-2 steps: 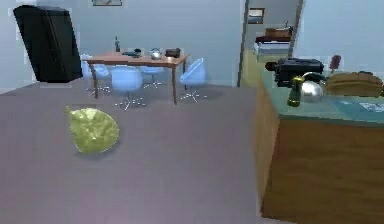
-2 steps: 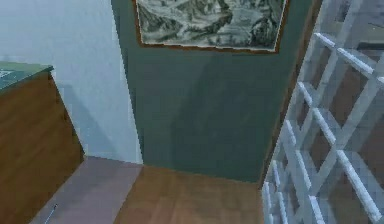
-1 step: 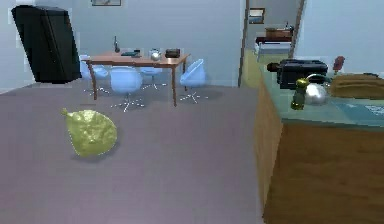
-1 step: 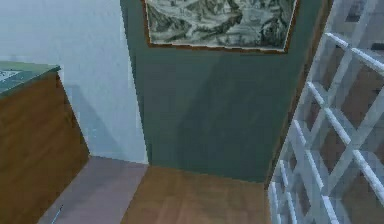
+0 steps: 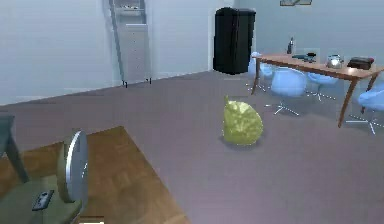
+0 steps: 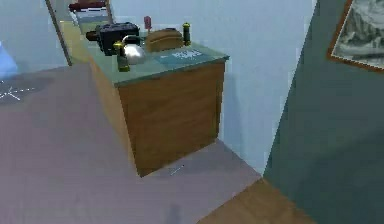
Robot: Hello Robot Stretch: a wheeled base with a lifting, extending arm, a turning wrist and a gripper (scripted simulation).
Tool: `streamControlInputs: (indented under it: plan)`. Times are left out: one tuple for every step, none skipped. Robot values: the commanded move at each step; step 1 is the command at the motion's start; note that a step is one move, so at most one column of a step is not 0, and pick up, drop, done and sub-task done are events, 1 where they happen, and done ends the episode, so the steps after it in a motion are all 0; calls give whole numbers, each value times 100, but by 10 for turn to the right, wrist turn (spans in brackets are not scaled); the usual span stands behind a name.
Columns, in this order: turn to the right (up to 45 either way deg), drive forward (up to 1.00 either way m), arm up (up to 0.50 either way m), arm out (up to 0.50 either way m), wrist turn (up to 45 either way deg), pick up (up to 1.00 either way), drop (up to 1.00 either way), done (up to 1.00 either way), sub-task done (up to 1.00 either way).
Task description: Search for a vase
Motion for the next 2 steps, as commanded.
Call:
streamControlInputs:
  plan:
    - [-450, 0, 0, 0, 0, 0, 0, 0, 0]
    - [0, 10, 0, 0, 0, 0, 0, 0, 0]
